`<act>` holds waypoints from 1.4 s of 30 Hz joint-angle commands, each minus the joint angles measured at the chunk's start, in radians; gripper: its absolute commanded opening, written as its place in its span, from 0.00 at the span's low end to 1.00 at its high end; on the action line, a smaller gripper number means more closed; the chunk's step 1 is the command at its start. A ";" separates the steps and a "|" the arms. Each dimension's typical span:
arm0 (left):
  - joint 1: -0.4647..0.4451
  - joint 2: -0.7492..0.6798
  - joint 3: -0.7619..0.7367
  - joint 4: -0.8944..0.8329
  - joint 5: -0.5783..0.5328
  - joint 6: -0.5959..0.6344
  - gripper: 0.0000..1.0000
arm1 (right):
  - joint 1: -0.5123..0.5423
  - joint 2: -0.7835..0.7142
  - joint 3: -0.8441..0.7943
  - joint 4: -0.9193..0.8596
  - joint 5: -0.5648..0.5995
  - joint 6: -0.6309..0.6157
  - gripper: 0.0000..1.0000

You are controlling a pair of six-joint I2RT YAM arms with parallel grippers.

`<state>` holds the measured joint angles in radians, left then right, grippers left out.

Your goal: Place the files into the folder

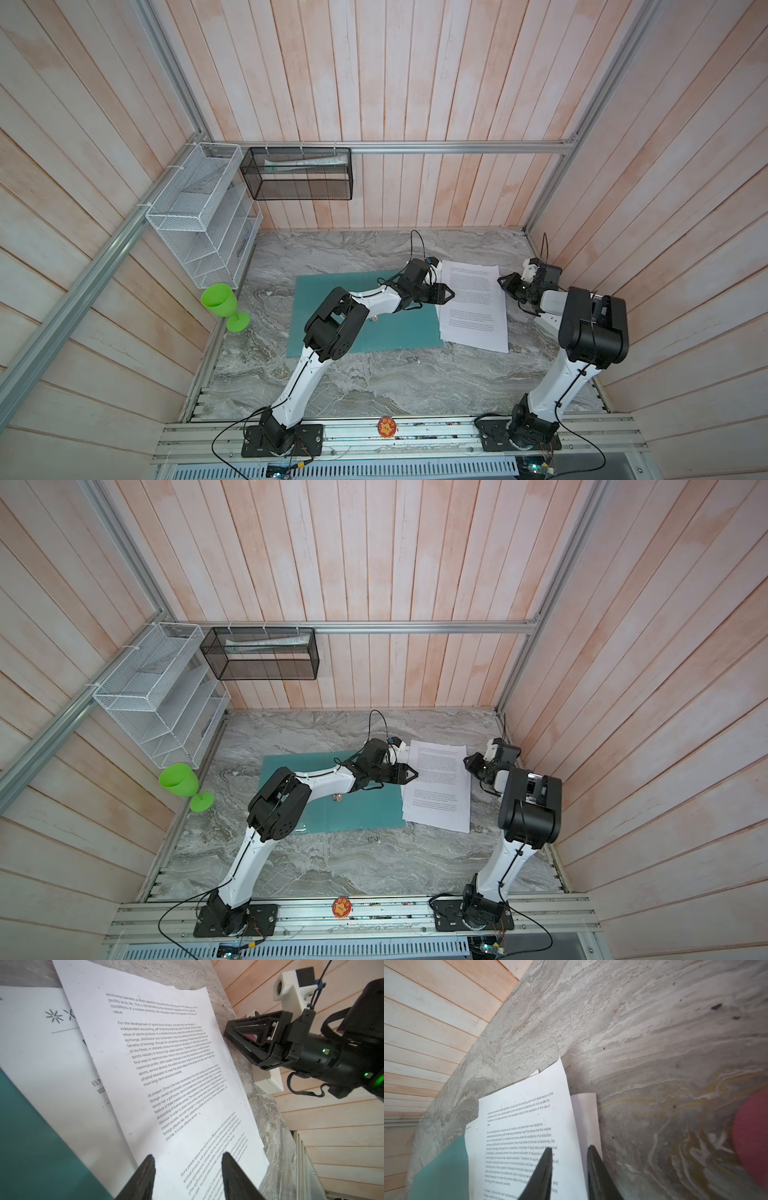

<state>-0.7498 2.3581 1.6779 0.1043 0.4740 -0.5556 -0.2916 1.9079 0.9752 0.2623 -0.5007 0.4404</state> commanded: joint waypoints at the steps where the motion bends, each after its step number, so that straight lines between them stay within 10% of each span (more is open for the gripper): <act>1: -0.008 0.037 0.041 -0.005 0.030 -0.009 0.54 | -0.006 0.051 0.063 -0.076 -0.034 -0.012 0.27; 26: 0.006 0.104 0.072 -0.046 0.068 -0.017 0.50 | -0.005 0.175 0.177 -0.287 -0.386 -0.094 0.24; 36: 0.047 0.086 0.033 -0.031 0.071 -0.013 0.49 | 0.009 0.198 0.231 -0.449 -0.261 -0.180 0.41; 42: 0.052 0.092 0.032 -0.026 0.071 -0.009 0.49 | 0.027 0.204 0.239 -0.443 -0.327 -0.183 0.31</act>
<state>-0.6987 2.4317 1.7283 0.0780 0.5442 -0.5724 -0.2813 2.0796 1.2057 -0.0967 -0.8394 0.2806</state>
